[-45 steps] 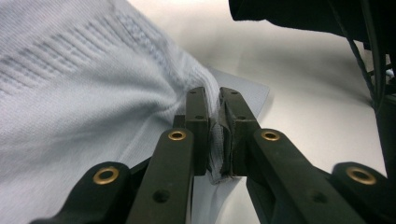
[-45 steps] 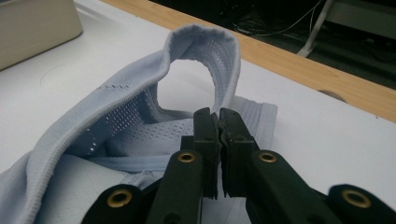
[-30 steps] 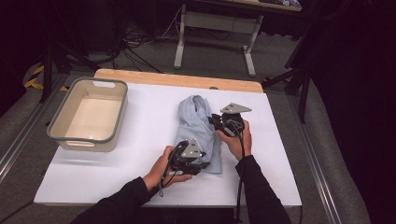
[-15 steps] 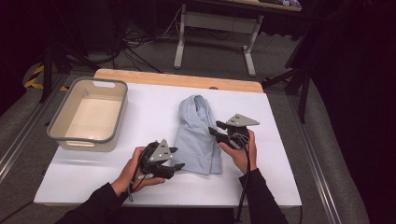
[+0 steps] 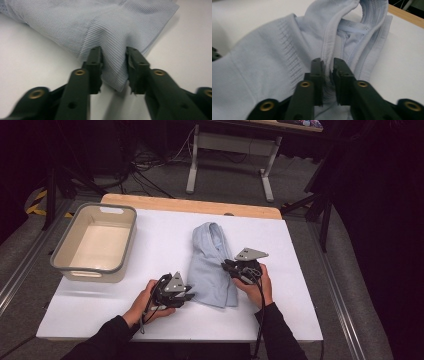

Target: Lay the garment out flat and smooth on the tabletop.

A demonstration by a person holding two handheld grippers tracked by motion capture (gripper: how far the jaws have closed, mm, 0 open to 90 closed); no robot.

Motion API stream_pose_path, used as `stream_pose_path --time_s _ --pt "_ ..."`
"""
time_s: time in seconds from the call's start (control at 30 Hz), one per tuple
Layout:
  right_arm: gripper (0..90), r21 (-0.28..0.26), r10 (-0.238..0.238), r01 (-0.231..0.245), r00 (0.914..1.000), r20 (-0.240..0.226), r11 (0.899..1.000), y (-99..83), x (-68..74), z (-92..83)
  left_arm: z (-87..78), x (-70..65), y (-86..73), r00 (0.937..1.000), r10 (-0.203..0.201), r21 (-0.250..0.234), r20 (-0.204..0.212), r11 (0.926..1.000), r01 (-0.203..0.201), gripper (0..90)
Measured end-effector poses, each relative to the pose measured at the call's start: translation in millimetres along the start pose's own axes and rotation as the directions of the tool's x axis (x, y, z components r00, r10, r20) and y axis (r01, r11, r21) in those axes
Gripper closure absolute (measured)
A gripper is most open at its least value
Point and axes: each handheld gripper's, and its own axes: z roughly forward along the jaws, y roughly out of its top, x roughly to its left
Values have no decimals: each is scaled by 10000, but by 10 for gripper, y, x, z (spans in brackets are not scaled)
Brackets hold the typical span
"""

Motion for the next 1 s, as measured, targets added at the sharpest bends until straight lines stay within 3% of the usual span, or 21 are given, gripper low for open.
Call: stream_pose_path --time_s 0.2,0.37,0.47,0.57,0.67,0.8,1.0 --pt "881 45 91 -92 9999 72 9999 -32 -26 22 -51 -31 32 9985 430 66 -330 9991 -429 820" --pt "887 -903 337 -302 9987 376 9955 38 -30 -108 -269 7 128 9951 473 -409 -867 9979 -510 822" --pt "887 -1187 402 -346 9982 450 9923 102 -30 -160 -307 17 148 9955 490 -445 -805 9976 -527 818" --pt "887 -1163 431 -368 9977 522 9925 121 -22 -181 -272 -24 146 9963 649 -259 -566 9975 -665 816" --pt "887 -780 513 -463 9967 626 9959 105 -18 -206 -194 -125 142 9952 852 -38 -478 9963 -855 801" --pt "886 -563 690 -648 9947 766 9963 76 -37 -221 -119 -200 153 9927 1086 140 -519 9941 -1080 784" --pt "886 -296 614 -587 9931 1003 9978 0 -28 -226 -35 -271 127 9933 1089 329 -387 9936 -1076 774"
